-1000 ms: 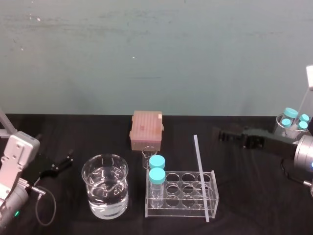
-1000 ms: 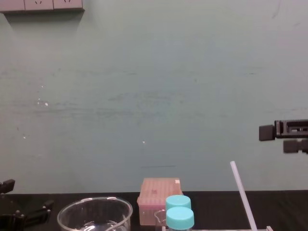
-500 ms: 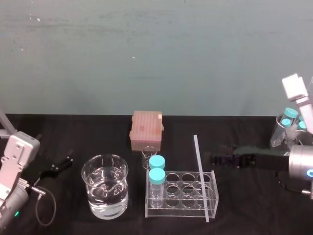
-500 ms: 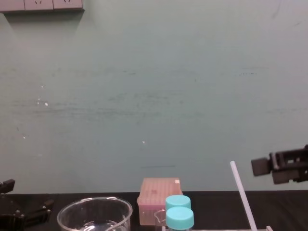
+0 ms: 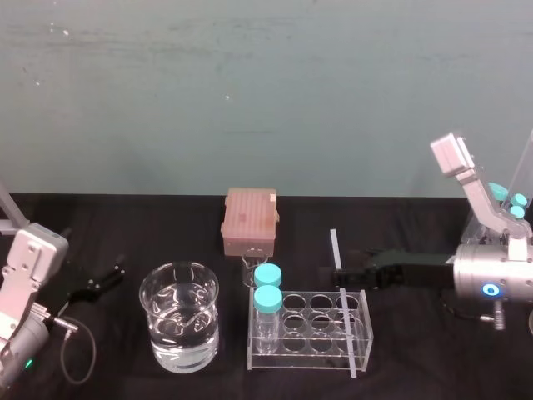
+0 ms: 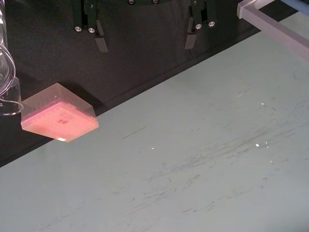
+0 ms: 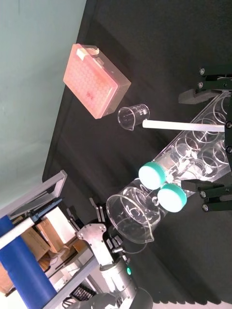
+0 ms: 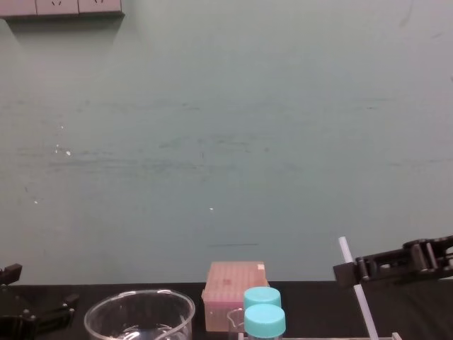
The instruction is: Pick up the stirring rod with one hand, then place it down.
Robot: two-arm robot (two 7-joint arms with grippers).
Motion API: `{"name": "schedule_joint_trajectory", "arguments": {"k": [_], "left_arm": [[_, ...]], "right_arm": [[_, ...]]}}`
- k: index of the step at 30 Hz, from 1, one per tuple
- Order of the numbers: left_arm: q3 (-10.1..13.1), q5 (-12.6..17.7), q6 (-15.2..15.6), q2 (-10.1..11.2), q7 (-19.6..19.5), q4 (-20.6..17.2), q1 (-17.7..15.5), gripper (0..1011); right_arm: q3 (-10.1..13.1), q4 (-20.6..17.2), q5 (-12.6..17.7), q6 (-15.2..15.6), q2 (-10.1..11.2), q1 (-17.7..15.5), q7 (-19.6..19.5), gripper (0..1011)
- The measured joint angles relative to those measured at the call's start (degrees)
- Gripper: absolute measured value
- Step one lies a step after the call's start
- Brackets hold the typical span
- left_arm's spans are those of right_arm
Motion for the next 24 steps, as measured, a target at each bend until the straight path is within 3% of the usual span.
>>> {"name": "schedule_joint_trajectory", "arguments": {"k": [12,24], "left_arm": [[0.00,0.00,0.00,0.00,0.00,0.00,0.00,1005],[0.00,0.00,0.00,0.00,0.00,0.00,0.00,1005]], "right_arm": [[-3.67,5.25,-0.31,-0.66,-2.38,4.00,0.73,1003],[-4.20,6.64,0.38,-0.47,-2.99,4.62,-0.34,1003]]}}
